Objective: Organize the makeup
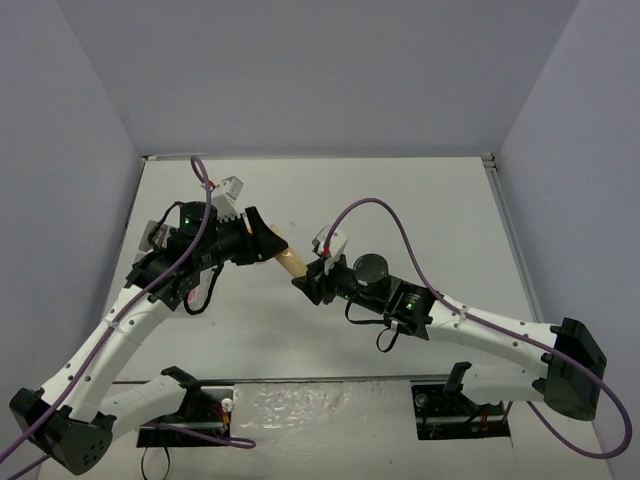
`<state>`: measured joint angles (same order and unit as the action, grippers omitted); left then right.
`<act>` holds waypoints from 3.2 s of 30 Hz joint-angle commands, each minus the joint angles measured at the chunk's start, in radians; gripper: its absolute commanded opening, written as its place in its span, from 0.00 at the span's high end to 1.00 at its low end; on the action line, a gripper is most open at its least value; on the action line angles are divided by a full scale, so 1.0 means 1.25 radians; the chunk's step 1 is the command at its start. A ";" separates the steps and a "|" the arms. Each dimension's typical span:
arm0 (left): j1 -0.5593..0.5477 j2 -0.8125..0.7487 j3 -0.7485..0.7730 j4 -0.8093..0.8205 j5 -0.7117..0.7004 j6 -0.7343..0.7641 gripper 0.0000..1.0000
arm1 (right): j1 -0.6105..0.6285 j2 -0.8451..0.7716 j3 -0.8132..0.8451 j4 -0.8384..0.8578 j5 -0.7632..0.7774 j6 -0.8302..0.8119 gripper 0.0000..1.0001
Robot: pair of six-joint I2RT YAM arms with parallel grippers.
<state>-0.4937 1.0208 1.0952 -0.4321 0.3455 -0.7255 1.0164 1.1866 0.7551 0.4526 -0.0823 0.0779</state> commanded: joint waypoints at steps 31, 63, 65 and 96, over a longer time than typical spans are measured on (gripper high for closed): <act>0.049 -0.143 0.017 -0.075 -0.389 0.384 1.00 | -0.037 -0.096 -0.094 0.046 0.091 -0.069 0.00; 0.623 -0.108 -0.169 0.259 -0.189 0.667 1.00 | -0.164 -0.158 -0.205 0.157 -0.010 0.017 0.00; 0.626 -0.102 -0.180 0.275 -0.178 0.663 1.00 | -0.164 -0.159 -0.205 0.156 -0.010 0.017 0.00; 0.681 -0.080 -0.368 0.467 -0.179 0.610 0.88 | -0.164 -0.154 -0.204 0.147 -0.010 0.013 0.01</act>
<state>0.3433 0.9168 0.6056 0.0066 0.1261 0.0630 0.8177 1.0142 0.4908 0.5575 -0.0823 0.0971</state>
